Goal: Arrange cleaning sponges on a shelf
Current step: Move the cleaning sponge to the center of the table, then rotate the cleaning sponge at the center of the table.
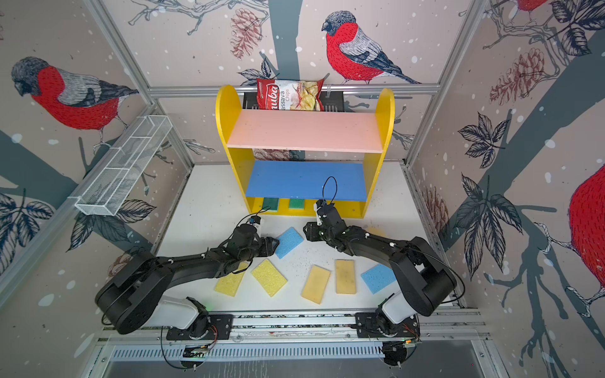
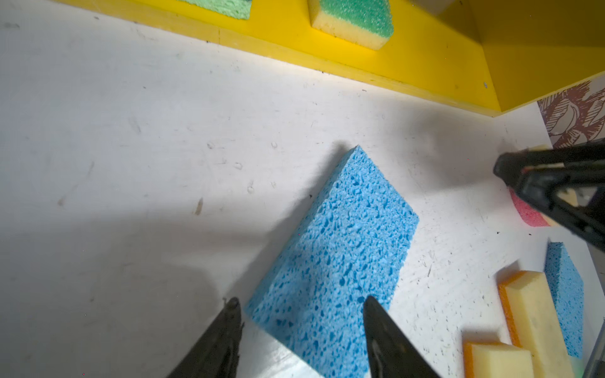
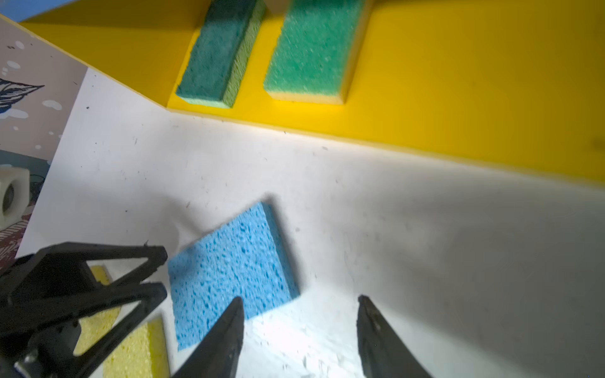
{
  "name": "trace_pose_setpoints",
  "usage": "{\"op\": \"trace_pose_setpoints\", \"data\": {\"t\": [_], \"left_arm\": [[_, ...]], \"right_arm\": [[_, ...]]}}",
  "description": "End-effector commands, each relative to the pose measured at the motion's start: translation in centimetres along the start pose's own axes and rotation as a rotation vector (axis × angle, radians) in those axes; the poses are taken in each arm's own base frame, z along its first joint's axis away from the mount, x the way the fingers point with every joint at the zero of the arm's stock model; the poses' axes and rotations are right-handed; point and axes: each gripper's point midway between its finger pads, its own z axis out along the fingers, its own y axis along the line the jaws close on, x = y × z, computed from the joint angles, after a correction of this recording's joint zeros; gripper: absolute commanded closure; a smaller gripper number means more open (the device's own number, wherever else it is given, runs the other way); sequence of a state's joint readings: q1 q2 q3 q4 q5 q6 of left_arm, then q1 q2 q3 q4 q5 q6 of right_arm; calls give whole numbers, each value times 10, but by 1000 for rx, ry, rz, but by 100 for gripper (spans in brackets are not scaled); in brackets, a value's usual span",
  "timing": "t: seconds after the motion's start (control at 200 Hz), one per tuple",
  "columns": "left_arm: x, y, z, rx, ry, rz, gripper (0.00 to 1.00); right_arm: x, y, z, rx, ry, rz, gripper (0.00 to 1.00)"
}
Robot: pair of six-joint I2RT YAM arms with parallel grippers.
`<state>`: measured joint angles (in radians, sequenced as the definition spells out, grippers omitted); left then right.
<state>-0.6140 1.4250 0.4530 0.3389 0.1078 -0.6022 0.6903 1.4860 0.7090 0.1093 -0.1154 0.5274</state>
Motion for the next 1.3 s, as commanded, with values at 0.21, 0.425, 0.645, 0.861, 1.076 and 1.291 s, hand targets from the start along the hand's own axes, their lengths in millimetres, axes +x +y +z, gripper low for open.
{"op": "trace_pose_setpoints", "data": {"t": [0.21,0.425,0.645,0.861,1.076,1.291], "left_arm": [[-2,-11,3,38,-17,8,41],[2,-23,8,63,-12,12,41],[17,-50,15,115,22,20,42],[18,-70,14,156,32,28,42],[-3,-75,-5,140,-41,57,42],[-25,-43,-28,-50,-137,41,42]], "right_arm": [[33,19,-13,-167,-23,284,49],[44,43,9,-171,40,255,48],[51,38,19,-179,64,341,44],[49,21,20,-151,56,404,44],[38,14,28,-127,54,404,50],[40,21,39,-69,80,323,64]]}}
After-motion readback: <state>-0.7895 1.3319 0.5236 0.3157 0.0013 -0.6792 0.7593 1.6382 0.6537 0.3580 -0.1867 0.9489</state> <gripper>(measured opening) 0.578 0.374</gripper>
